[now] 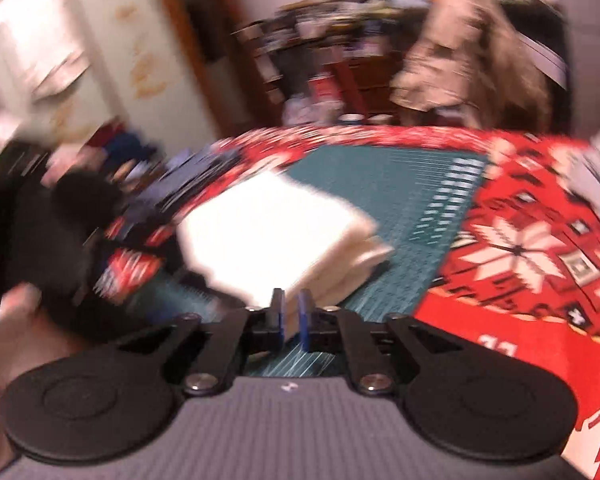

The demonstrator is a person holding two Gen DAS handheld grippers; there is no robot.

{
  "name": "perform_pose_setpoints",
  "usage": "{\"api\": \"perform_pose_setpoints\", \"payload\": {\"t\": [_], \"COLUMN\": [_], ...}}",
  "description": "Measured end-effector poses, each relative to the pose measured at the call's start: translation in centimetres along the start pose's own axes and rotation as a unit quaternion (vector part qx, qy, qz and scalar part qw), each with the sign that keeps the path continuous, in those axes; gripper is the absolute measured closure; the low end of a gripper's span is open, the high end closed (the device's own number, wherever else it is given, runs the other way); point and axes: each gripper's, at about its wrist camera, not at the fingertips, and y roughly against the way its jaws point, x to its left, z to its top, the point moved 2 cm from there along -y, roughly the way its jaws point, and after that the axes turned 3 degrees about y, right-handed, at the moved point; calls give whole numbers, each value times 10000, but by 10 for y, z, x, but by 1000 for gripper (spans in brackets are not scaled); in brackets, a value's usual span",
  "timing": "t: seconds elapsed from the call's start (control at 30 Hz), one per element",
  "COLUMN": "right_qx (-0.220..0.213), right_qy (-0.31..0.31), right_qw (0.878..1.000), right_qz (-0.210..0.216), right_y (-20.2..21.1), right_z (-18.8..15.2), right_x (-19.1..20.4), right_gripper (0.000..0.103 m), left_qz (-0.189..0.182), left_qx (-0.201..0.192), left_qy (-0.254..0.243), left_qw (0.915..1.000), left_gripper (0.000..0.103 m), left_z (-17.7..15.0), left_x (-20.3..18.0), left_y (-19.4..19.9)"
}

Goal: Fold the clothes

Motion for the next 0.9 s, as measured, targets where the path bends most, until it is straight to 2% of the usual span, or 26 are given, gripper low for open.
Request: {"api": "perform_pose_setpoints", "payload": {"t": [0.1, 0.17, 0.23, 0.33, 0.37, 0.43, 0.53, 0.63, 0.77, 0.83, 0.9], "right_qx": [-39, -7, 73, 121, 136, 169, 182, 304, 259, 208, 145], "right_qy": [-590, -938, -1216, -1304, -1327, -1132, -854, -1098, -1166, -1128, -1030], "right_qw": [9982, 9956, 9924, 9912, 9908, 9933, 9962, 9935, 9928, 9929, 9929], "right_qz": [-49, 47, 177, 175, 225, 162, -27, -43, -133, -328, -584], "right_y": [-15, -28, -38, -49, -53, -58, -60, -60, -52, -48, -43], "right_z": [17, 26, 30, 36, 38, 42, 43, 37, 36, 38, 42], "right_x": [-26, -43, -55, -62, -63, -59, -54, -59, -56, -55, -53], "right_gripper": [87, 73, 73, 71, 74, 92, 93, 91, 89, 81, 82], "left_qz": [-42, -70, -99, -156, -173, -205, -232, -250, -134, -28, 156], "left_qx": [26, 21, 15, -4, -15, -39, -82, -103, -51, 24, 113], "left_qy": [37, 56, 75, 119, 158, 245, 481, 830, 1648, 2150, 2584], "left_qw": [10000, 10000, 9999, 9998, 9997, 9995, 9985, 9962, 9862, 9766, 9659], "left_gripper": [70, 70, 71, 73, 75, 76, 76, 75, 75, 75, 75], "left_z": [-1, -1, -1, -1, -1, -2, -5, -9, -28, -44, -62], "left_x": [1, 0, -1, -1, -1, 1, 5, 12, 37, 55, 73], "left_y": [-1, -2, -4, -6, -7, -9, -9, -3, 22, 36, 43]}}
